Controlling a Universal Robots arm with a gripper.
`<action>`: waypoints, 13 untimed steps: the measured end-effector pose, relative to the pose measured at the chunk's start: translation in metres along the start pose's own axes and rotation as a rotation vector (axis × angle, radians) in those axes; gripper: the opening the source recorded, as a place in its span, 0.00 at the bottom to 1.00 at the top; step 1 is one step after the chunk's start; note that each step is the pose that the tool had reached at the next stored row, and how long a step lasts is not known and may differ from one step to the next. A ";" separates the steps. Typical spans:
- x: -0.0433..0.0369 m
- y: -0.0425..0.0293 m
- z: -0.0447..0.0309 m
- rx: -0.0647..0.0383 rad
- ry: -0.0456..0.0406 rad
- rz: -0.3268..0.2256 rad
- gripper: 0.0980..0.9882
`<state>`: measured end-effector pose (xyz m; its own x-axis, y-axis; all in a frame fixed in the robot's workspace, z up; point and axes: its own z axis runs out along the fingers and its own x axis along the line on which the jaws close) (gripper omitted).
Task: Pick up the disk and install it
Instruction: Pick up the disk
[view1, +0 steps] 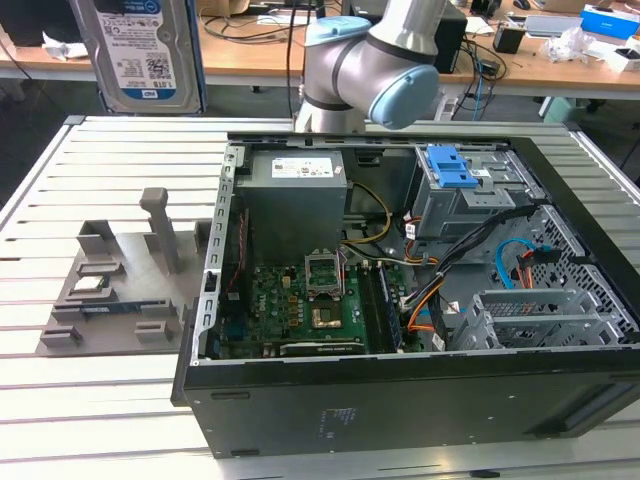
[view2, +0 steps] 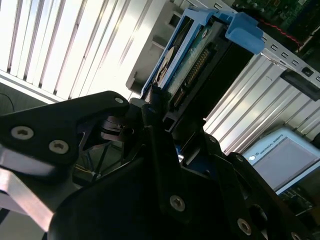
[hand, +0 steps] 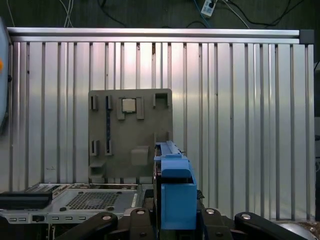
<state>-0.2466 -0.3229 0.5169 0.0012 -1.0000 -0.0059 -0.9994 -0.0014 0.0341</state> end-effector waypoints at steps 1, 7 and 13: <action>0.0000 -0.0028 -0.0001 0.000 0.0000 0.000 0.30; 0.0000 -0.0287 -0.0010 -0.001 0.0000 0.000 0.30; 0.0001 -0.0552 -0.0019 -0.003 0.0000 0.000 0.30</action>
<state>-0.1914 -0.3229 0.5169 0.0012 -1.0000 -0.0059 -0.9993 -0.0014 0.0367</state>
